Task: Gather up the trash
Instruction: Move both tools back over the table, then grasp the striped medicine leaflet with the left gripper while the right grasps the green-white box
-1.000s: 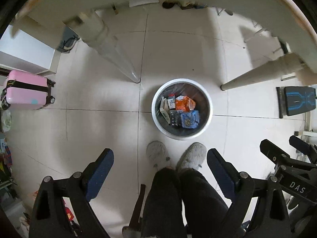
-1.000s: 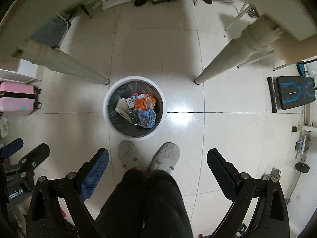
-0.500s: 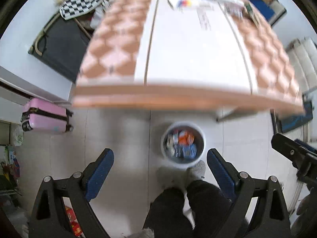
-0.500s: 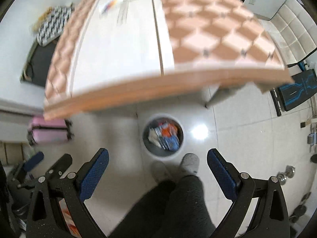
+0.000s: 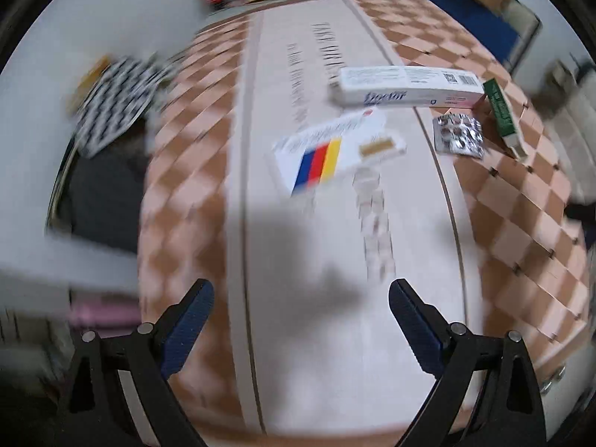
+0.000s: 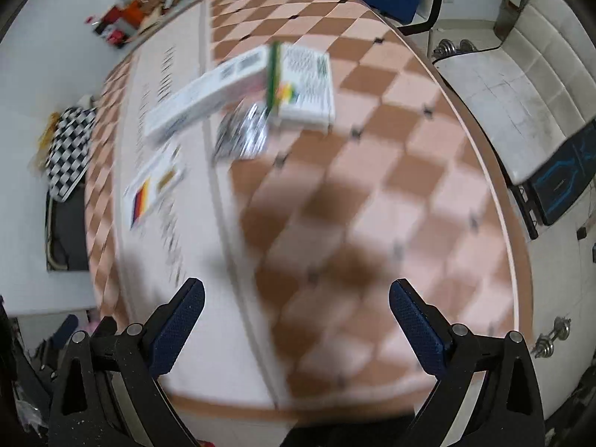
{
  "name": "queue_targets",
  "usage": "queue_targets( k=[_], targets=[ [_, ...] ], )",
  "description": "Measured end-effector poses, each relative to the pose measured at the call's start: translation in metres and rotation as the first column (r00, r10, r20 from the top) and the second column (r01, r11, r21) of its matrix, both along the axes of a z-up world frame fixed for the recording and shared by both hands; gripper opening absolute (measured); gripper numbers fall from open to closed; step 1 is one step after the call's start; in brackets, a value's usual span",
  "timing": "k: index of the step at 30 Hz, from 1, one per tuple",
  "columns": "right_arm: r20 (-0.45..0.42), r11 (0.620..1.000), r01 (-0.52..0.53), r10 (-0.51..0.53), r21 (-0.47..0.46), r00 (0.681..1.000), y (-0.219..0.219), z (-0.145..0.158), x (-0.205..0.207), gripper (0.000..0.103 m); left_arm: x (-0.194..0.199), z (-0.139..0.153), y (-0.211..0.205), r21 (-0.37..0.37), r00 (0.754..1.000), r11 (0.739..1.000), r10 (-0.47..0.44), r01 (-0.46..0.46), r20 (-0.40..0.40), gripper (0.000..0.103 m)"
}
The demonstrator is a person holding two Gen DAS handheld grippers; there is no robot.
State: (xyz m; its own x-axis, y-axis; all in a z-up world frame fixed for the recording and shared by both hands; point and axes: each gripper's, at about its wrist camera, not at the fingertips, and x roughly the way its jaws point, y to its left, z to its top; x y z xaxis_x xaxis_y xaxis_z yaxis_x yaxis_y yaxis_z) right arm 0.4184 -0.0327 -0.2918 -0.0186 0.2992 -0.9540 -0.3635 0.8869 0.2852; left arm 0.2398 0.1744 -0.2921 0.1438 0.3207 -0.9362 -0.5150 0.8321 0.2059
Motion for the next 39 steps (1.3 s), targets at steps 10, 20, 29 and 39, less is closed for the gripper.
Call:
queue_targets(
  k=[10,20,29,39],
  targets=[
    [-0.132,0.996,0.066,-0.058,0.059,0.990,0.056,-0.072,0.152,0.101,0.113,-0.054,0.042,-0.112,0.861,0.875,-0.483,0.470,-0.160,0.095],
    [-0.165,0.996,0.038,-0.023,0.085,0.986,0.085,-0.095,0.162,0.102,0.141,-0.086,0.034,-0.232,0.726,0.752,-0.657,0.617,-0.202,0.096],
    [-0.124,0.999,-0.005,0.012,0.054,0.992,0.094,-0.086,0.155,0.070,0.143,-0.083,0.050,-0.292,0.766,0.774,-0.620,0.562,-0.168,0.081],
    [-0.041,0.994,-0.092,0.090,-0.061,0.995,0.065,-0.068,0.126,0.069,0.100,-0.084,0.053,-0.366,0.970,0.931,-0.070,-0.021,-0.233,0.081]
  ],
)
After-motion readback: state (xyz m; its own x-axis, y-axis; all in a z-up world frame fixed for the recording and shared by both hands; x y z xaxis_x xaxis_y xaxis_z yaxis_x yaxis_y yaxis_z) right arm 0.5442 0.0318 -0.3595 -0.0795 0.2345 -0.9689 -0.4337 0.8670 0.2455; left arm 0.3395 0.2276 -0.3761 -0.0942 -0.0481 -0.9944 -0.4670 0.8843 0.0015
